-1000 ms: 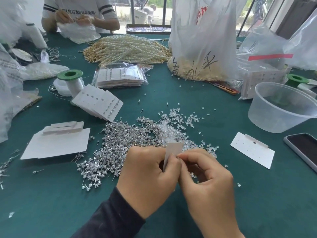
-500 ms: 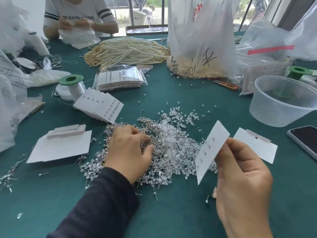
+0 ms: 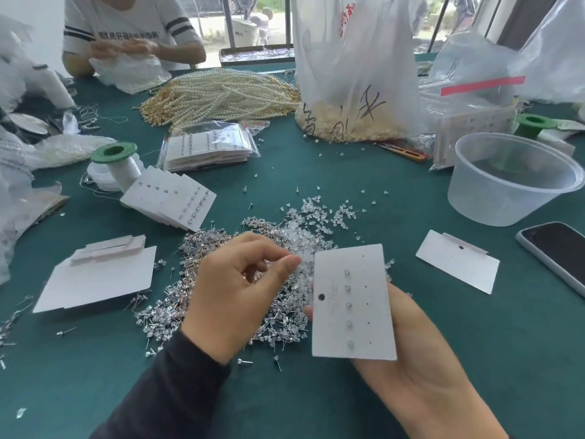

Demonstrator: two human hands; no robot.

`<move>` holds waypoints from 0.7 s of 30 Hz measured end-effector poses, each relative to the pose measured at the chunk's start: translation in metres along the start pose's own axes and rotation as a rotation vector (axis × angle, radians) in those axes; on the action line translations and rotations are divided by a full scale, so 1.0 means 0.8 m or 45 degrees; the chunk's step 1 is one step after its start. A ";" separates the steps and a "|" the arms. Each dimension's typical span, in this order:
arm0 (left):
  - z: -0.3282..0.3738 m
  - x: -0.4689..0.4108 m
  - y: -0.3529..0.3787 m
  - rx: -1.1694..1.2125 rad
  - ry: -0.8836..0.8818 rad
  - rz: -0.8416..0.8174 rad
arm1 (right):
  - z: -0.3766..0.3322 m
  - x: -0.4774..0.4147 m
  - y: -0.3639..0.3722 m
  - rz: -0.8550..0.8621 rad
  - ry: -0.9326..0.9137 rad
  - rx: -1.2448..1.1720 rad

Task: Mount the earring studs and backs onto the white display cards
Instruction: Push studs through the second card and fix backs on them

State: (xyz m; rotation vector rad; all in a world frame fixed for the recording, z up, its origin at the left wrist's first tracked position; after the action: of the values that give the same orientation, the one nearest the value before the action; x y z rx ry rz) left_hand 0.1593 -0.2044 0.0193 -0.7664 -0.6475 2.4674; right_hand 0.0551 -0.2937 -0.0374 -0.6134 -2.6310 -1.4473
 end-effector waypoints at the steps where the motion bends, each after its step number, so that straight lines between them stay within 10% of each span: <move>1: 0.008 0.003 0.003 0.054 0.044 -0.009 | 0.004 -0.001 0.002 -0.038 0.034 -0.009; 12: 0.024 0.010 -0.009 0.184 0.123 0.105 | 0.010 0.000 0.005 -0.057 0.091 0.063; 21: -0.041 0.000 -0.040 -0.790 -0.299 0.228 | 0.000 0.000 -0.018 0.127 -0.022 0.106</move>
State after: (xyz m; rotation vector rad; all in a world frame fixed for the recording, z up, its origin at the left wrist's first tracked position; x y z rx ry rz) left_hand 0.1884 -0.1700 0.0131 -0.7776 -1.5366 2.5519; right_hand 0.0496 -0.3008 -0.0487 -0.7399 -2.6168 -1.3039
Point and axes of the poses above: each hand's wrist, its own x-axis away from the middle knuckle, its own y-axis out of the palm, z = x × y, the point moved 8 cm from there along -x, towards the middle knuckle, and after that the axes turned 8 degrees about -x, right-handed, at the moved point
